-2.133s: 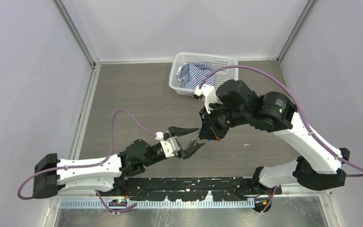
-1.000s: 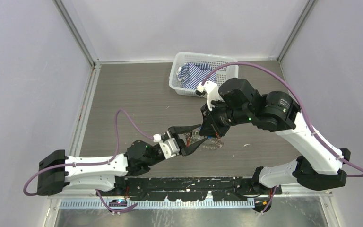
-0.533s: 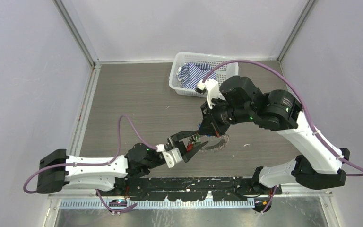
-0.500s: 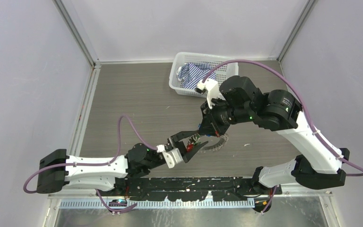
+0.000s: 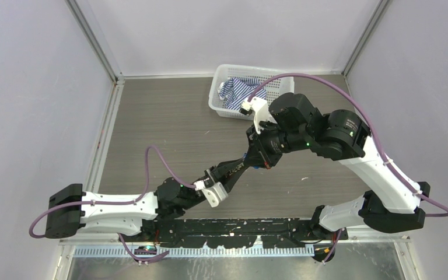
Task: Remove the keys from the keyring
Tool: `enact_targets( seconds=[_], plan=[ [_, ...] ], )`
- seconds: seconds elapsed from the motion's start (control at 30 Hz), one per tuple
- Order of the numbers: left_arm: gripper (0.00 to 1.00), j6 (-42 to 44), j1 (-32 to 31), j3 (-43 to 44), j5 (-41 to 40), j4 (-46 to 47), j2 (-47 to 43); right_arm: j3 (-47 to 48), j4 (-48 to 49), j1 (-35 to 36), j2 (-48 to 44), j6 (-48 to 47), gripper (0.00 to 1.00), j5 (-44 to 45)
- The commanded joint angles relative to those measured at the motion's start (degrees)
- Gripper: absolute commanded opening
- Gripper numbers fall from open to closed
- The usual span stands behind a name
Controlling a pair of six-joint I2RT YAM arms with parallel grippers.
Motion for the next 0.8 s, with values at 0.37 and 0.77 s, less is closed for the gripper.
enact_targets(
  seconds=[0.37,0.77],
  plan=[
    [0.01,2.65,-0.87,2.86,-6.57,4.32,-2.22,-2.31,1.01,-0.02,-3.89,-0.81,0.01,-1.70],
    [0.01,3.24,-0.85,3.94,0.17,-2.72,-4.44,-3.20,2.91,-0.06,-4.01,-1.41,0.01,1.75]
  ],
)
